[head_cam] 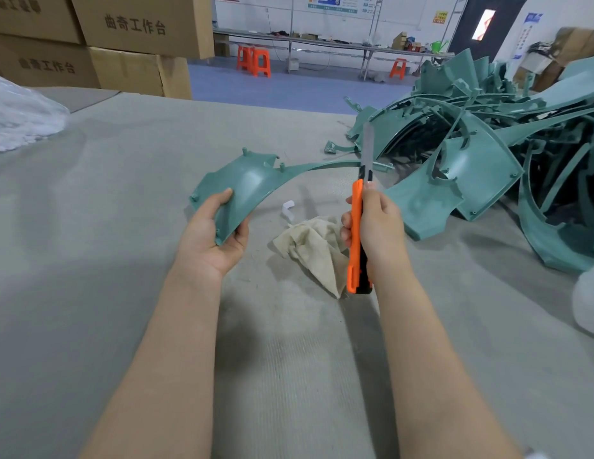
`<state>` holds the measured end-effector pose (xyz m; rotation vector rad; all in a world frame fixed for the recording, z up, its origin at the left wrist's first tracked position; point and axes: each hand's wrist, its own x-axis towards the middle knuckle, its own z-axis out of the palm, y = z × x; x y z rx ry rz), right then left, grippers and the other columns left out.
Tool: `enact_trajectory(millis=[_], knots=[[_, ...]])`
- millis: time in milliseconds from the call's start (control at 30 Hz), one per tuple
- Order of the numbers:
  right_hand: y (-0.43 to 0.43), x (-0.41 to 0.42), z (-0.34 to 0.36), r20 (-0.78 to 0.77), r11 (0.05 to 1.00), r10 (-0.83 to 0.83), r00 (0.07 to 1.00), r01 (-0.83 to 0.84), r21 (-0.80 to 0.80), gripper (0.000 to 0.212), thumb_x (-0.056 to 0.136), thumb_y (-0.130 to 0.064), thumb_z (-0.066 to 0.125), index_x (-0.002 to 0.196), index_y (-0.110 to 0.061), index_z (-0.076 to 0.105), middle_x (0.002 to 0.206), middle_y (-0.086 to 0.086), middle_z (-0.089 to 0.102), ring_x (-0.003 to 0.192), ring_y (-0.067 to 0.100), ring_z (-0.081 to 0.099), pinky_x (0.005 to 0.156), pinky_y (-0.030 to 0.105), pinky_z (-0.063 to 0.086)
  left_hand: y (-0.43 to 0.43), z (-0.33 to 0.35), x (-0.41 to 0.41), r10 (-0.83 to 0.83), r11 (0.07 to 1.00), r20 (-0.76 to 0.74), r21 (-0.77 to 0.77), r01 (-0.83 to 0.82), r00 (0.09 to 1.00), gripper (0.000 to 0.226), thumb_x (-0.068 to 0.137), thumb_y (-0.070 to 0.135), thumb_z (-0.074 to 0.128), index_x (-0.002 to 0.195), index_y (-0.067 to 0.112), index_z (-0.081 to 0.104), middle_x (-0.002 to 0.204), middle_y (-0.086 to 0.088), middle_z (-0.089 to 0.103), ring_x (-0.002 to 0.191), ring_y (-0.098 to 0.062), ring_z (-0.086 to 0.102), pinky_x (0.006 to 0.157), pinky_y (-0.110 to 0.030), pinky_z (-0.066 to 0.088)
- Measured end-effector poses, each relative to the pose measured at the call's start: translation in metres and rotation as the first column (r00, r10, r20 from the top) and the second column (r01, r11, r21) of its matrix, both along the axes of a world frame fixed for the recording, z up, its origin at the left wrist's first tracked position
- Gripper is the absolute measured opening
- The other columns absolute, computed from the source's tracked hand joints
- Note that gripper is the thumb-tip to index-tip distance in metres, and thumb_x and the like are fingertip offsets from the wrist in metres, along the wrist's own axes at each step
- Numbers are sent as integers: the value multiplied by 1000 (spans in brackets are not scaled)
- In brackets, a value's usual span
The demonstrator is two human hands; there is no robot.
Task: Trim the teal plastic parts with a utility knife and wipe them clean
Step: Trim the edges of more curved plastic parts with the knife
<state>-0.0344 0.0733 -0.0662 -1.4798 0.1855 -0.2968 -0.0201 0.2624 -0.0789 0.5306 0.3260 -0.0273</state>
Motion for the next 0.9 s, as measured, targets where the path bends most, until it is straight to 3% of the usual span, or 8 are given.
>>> enact_trajectory(millis=[167,333,467,567,667,767,900], knots=[[16,0,-4,50,987,55,997,-47,-153,37,103,-38,37,86,-9,53,54,5,47,42,15,44,40,22,38,-1,0,0,14,1000,-22,15,-13,1000,8,86,8,67,93,10,63,94,-5,70,84,-17,67,56,-19,57],[20,1,-5,61,979,67,996,-54,-196,45,103,-37,38,93,4,53,55,7,48,44,18,45,43,24,39,-2,2,0,15,1000,-27,7,-15,1000,10,86,7,67,95,9,63,95,-6,70,86,-18,68,62,-21,58],[31,-2,-8,86,941,135,987,-101,-324,36,103,-36,39,86,-10,58,52,4,52,43,19,50,48,31,41,-4,2,1,10,1000,-43,5,-10,999,13,87,6,65,100,8,63,96,-7,70,89,-19,68,57,-22,59],[43,-5,-12,104,895,209,972,-147,-420,35,102,-36,42,86,-9,59,50,4,52,41,16,50,50,32,43,-4,1,3,17,999,-37,-36,-18,999,18,89,6,62,107,8,61,97,-7,68,82,-19,68,49,-21,55],[39,-4,-9,134,931,162,978,-106,-349,33,102,-36,42,85,-12,57,53,4,52,43,17,50,46,28,41,-2,3,2,23,994,-18,-110,-25,1000,20,89,5,62,108,7,62,92,-8,69,70,-19,70,47,-20,54],[25,-1,-5,139,969,36,990,-1,-247,35,103,-37,40,84,-11,54,54,2,50,44,16,47,45,26,40,-1,5,0,8,986,3,-167,-7,1000,7,89,3,60,94,5,64,79,-9,70,61,-20,71,46,-20,53],[19,1,-8,144,967,-22,989,58,-247,41,103,-38,40,87,-3,53,57,5,49,47,17,46,43,22,40,-1,6,0,-15,983,-1,-183,14,1000,7,91,3,57,87,4,63,76,-11,70,60,-21,71,45,-20,53]])
